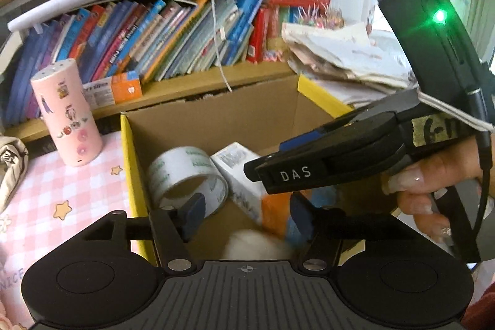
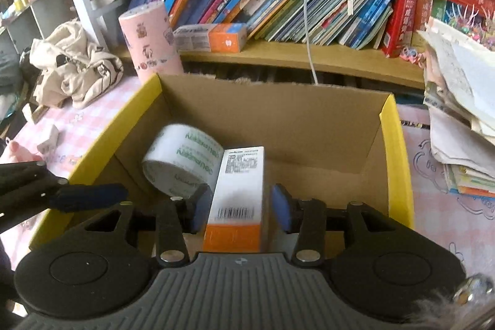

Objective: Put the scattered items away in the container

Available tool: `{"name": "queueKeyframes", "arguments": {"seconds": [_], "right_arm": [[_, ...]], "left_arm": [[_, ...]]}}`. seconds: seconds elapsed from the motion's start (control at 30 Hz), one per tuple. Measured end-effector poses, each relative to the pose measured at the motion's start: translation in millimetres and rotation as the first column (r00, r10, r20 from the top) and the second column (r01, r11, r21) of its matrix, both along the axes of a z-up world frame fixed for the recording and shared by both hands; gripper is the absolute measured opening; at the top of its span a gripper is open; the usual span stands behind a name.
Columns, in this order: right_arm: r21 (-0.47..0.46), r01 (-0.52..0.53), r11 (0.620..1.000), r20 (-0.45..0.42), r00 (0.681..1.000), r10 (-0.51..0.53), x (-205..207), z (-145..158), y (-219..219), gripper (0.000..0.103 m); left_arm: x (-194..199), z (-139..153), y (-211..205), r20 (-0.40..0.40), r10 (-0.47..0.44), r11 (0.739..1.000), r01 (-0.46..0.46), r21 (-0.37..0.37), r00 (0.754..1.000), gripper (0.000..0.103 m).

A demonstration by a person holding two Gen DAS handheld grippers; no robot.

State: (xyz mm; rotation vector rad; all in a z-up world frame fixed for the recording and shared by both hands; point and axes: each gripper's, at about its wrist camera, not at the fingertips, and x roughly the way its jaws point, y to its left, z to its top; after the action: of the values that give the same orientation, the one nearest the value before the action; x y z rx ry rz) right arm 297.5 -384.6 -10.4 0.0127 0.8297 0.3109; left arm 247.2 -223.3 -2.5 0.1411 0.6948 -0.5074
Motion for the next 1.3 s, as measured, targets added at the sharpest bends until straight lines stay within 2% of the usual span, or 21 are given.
{"name": "queueKeyframes", "arguments": {"seconds": [0.43, 0.57, 0.77, 1.3], "right_arm": [[0.005, 0.026, 1.0, 0.034, 0.999, -0.026, -24, 9, -3, 0.055], [0.019, 0.045, 0.999, 0.078, 0.996, -0.046, -40, 16, -8, 0.065], [0.007, 0.075, 0.997, 0.147, 0.986, -0.075, -67, 28, -12, 0.073], [-0.018, 0.152, 0.988, 0.215, 0.966, -0.145, -130, 39, 7, 0.079]], "left_arm": [[-22, 12, 8, 0.037, 0.037, 0.999, -0.036, -0.022, 0.999, 0.064], [-33, 16, 10, 0.064, 0.046, 0.999, -0.044, -0.027, 0.997, 0.069], [-50, 22, 18, 0.101, 0.07, 0.996, -0.065, -0.054, 0.992, 0.074], [-93, 28, 56, 0.136, 0.113, 0.989, -0.098, -0.113, 0.984, 0.079]]}}
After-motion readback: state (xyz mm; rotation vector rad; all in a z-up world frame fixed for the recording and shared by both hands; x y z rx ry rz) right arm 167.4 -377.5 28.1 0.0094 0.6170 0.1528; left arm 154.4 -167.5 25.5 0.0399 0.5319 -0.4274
